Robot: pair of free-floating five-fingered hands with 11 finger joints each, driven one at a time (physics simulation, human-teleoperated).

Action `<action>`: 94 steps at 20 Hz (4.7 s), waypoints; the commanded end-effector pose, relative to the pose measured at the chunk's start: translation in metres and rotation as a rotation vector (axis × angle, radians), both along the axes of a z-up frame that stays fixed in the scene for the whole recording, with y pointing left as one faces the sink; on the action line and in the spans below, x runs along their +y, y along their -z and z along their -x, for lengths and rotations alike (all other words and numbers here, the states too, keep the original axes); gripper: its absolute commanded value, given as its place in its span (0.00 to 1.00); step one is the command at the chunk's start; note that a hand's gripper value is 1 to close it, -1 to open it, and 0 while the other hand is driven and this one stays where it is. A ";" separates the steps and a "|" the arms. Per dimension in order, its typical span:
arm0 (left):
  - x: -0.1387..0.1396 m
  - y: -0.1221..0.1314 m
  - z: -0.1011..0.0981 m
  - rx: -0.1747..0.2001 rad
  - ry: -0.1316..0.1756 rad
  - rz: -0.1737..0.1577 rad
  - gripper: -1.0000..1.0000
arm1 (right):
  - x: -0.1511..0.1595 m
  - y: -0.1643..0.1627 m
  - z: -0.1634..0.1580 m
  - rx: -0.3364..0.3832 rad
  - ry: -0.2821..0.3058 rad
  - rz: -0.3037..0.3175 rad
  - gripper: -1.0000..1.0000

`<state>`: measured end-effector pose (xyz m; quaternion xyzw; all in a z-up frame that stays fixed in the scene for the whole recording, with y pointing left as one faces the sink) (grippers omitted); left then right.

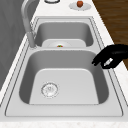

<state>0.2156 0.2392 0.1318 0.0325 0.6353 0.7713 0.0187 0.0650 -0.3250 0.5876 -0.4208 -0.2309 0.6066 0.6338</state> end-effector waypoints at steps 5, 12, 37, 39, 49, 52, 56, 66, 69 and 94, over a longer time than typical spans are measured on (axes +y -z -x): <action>0.000 0.000 0.000 0.000 0.000 0.000 0.50 | -0.019 0.017 0.012 0.015 0.028 -0.029 0.00; 0.000 0.000 0.000 0.000 0.000 0.000 0.50 | -0.049 0.043 0.014 0.016 -0.026 -0.066 0.00; 0.000 0.000 0.000 0.000 0.000 0.000 0.50 | -0.134 0.179 -0.017 0.080 -0.167 -0.176 0.00; 0.000 0.000 0.000 0.000 0.000 0.000 0.50 | -0.144 0.188 -0.025 0.068 -0.172 -0.201 0.00; 0.000 0.000 0.000 0.000 0.000 0.000 0.50 | -0.192 0.216 -0.062 0.039 -0.222 -0.264 0.00; 0.000 0.000 0.000 0.000 0.000 0.000 0.50 | -0.211 0.224 -0.074 0.027 -0.229 -0.260 0.00; 0.000 0.000 0.000 0.000 0.000 0.000 0.50 | -0.236 0.236 -0.087 0.008 -0.243 -0.263 0.00; 0.000 0.000 0.000 0.000 0.000 0.000 0.50 | -0.286 0.273 -0.104 0.019 -0.237 -0.317 0.00; 0.000 0.000 0.000 0.000 0.000 0.000 0.50 | -0.289 0.285 -0.109 0.007 -0.227 -0.280 0.00; 0.000 0.000 0.000 0.000 0.000 0.000 0.50 | -0.343 0.375 -0.165 0.073 -0.240 -0.321 0.00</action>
